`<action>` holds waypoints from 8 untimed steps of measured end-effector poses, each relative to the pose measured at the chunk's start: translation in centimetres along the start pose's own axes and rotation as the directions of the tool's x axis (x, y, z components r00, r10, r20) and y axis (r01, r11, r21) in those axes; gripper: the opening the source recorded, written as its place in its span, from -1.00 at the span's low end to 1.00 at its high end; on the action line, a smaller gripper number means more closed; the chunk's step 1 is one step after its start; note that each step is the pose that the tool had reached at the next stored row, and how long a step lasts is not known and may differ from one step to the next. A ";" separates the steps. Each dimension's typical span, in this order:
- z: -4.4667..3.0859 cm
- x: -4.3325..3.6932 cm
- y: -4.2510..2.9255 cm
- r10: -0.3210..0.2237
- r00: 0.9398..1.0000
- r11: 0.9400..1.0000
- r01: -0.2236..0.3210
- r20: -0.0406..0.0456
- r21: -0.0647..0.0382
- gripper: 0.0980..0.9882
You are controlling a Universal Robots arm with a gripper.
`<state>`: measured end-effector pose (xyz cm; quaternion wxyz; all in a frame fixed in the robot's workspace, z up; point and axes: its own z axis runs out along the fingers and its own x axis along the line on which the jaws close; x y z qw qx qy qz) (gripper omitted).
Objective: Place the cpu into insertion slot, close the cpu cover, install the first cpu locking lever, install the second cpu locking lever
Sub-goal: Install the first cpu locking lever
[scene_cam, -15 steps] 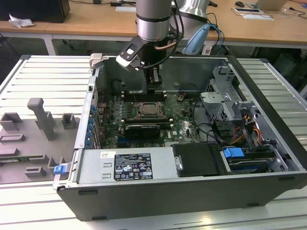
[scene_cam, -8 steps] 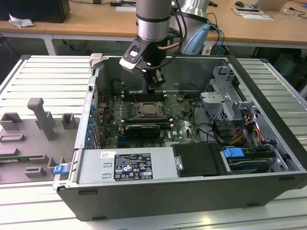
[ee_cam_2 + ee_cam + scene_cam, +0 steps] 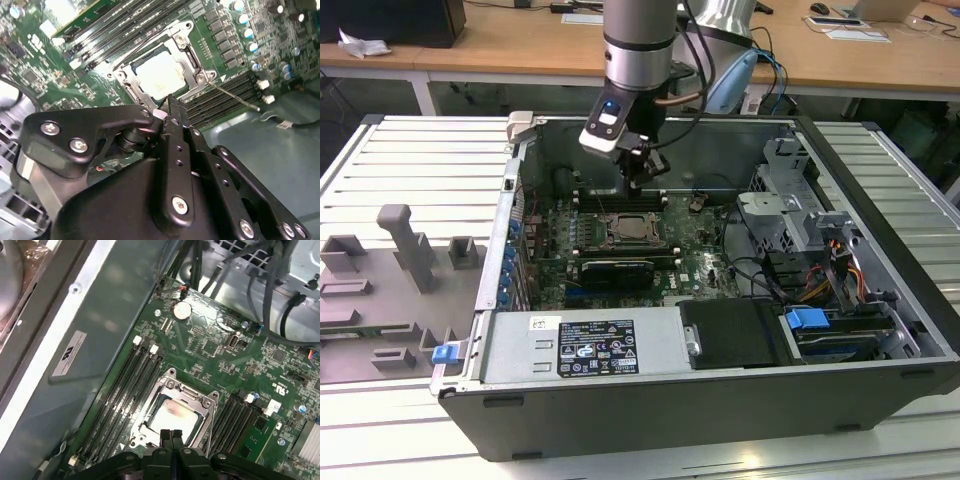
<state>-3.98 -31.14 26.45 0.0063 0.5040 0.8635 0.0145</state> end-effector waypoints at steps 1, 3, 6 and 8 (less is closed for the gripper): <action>0.04 0.00 0.00 -0.032 1.000 1.000 0.032 -0.001 0.000 -0.98; 0.07 0.00 0.00 -0.071 0.997 0.997 0.071 -0.002 0.000 -0.98; 0.08 0.00 0.00 -0.126 0.992 0.992 0.126 -0.004 0.000 -0.98; 0.08 0.00 0.00 -0.172 0.985 0.985 0.172 -0.006 0.000 -0.98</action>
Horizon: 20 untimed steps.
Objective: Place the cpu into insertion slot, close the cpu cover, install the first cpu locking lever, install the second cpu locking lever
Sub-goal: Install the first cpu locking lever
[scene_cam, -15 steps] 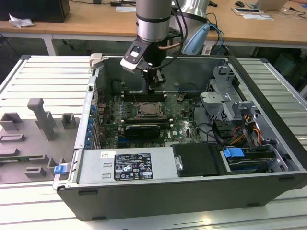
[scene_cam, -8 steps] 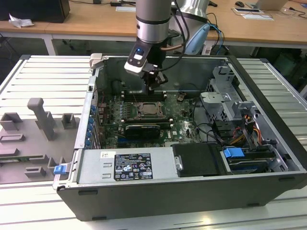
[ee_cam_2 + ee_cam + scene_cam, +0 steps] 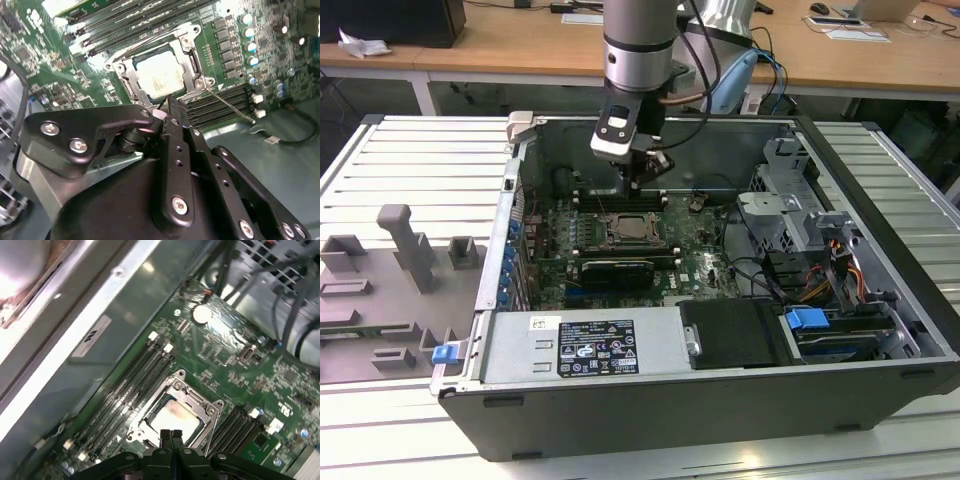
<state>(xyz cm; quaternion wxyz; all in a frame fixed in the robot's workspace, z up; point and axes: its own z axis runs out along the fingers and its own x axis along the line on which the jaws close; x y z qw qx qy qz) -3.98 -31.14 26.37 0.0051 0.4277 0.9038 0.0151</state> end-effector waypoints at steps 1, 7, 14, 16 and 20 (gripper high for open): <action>0.00 0.00 0.00 -0.019 1.000 1.000 0.019 -0.001 0.000 -0.98; 0.01 0.00 -0.01 -0.167 0.986 0.986 0.168 -0.005 0.000 -0.98; 0.05 0.00 -0.01 -0.348 0.938 0.938 0.348 -0.011 -0.001 -0.98; 0.06 0.00 -0.01 -0.400 0.917 0.917 0.400 -0.013 -0.001 -0.98; 0.07 0.00 -0.01 -0.488 0.872 0.873 0.488 -0.016 -0.002 -0.98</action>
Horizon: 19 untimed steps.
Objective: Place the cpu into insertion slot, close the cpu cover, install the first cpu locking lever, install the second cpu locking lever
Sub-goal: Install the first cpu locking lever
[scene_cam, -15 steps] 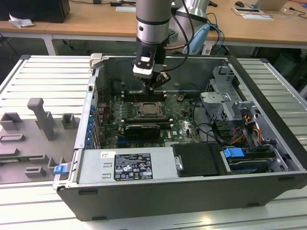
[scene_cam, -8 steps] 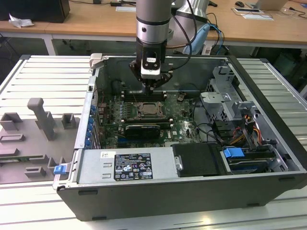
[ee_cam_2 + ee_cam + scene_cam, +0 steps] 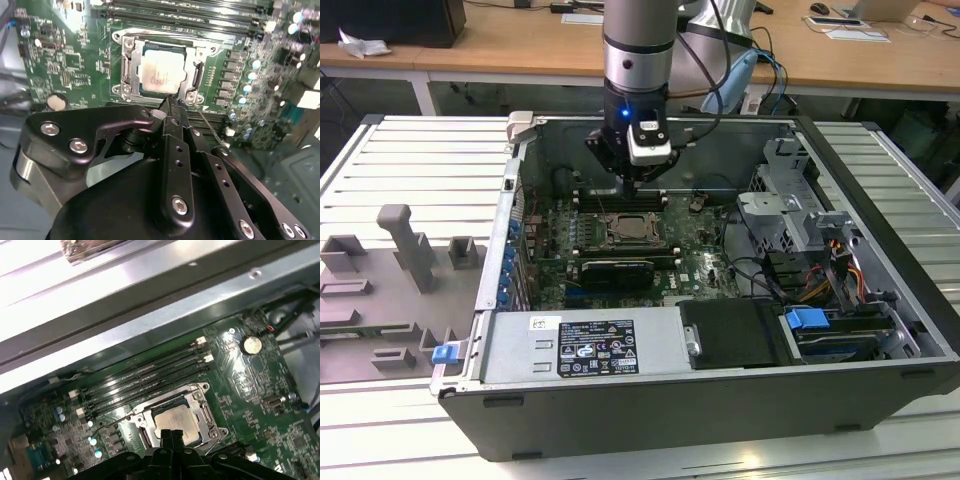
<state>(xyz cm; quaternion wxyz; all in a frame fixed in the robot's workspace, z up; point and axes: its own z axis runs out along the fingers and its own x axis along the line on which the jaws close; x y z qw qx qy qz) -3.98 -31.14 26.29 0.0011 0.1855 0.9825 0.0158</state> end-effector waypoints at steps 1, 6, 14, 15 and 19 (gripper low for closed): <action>0.00 0.00 0.00 -0.019 1.000 1.000 0.019 -0.001 0.000 -0.98; 0.01 0.00 0.00 -0.183 0.983 0.983 0.183 -0.006 0.000 -0.98; 0.03 0.00 0.00 -0.386 0.923 0.923 0.386 -0.013 -0.001 -0.98; 0.04 0.00 0.00 -0.402 0.916 0.916 0.402 -0.013 -0.001 -0.98; 0.06 0.52 -0.20 -0.426 0.905 0.905 0.426 -0.013 -0.006 -0.98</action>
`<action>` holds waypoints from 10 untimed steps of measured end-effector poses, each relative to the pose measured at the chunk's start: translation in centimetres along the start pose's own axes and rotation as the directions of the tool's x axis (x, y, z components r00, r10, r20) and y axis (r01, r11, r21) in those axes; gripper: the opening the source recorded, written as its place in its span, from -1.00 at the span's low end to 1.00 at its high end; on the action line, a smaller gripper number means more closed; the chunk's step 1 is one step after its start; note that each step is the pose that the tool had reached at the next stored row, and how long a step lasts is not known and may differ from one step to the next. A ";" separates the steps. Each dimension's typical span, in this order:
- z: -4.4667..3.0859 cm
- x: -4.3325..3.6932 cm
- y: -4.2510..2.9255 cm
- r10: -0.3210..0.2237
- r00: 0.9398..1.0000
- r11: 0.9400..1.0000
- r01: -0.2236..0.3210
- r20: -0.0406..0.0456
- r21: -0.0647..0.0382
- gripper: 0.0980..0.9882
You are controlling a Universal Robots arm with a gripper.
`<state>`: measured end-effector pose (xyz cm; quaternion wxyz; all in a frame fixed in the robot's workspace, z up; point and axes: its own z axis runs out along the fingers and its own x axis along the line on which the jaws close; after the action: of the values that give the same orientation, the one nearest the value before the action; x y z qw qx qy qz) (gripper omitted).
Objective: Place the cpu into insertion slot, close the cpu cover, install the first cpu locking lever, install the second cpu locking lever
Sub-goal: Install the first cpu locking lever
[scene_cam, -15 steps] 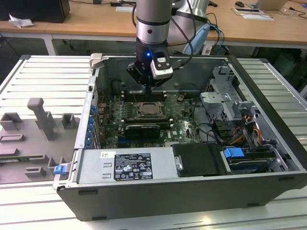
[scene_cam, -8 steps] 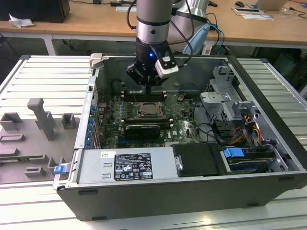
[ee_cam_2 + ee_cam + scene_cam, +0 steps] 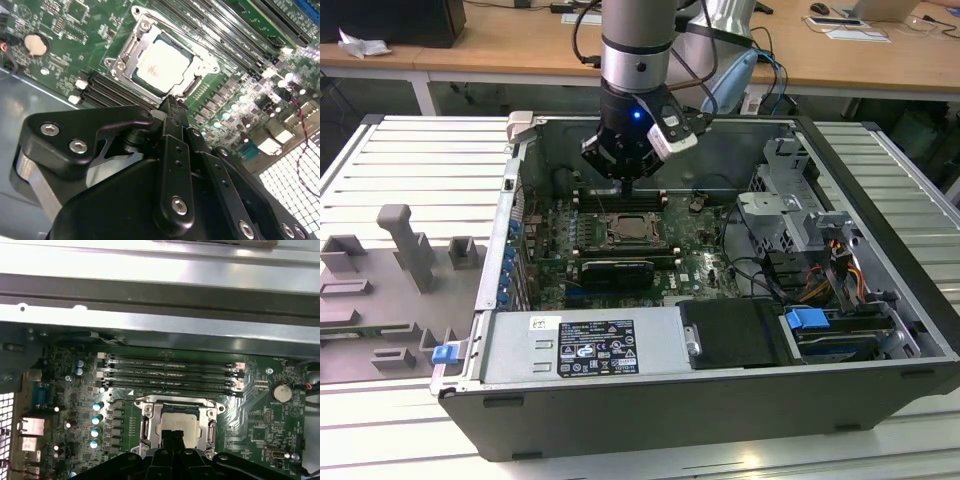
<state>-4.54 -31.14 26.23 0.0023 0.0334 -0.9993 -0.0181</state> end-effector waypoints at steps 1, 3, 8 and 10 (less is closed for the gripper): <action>0.00 0.32 0.02 -0.001 1.000 1.000 0.001 0.001 -0.002 -0.98; 0.01 0.98 0.06 -0.001 1.000 1.000 0.001 0.002 -0.004 -0.98; 0.04 2.92 0.19 -0.001 1.000 1.000 0.001 0.006 -0.010 -0.98; 0.06 3.65 0.24 -0.001 1.000 1.000 0.001 0.009 -0.013 -0.98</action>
<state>-8.19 -31.14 26.19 -0.0020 0.0338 -0.9991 -0.0246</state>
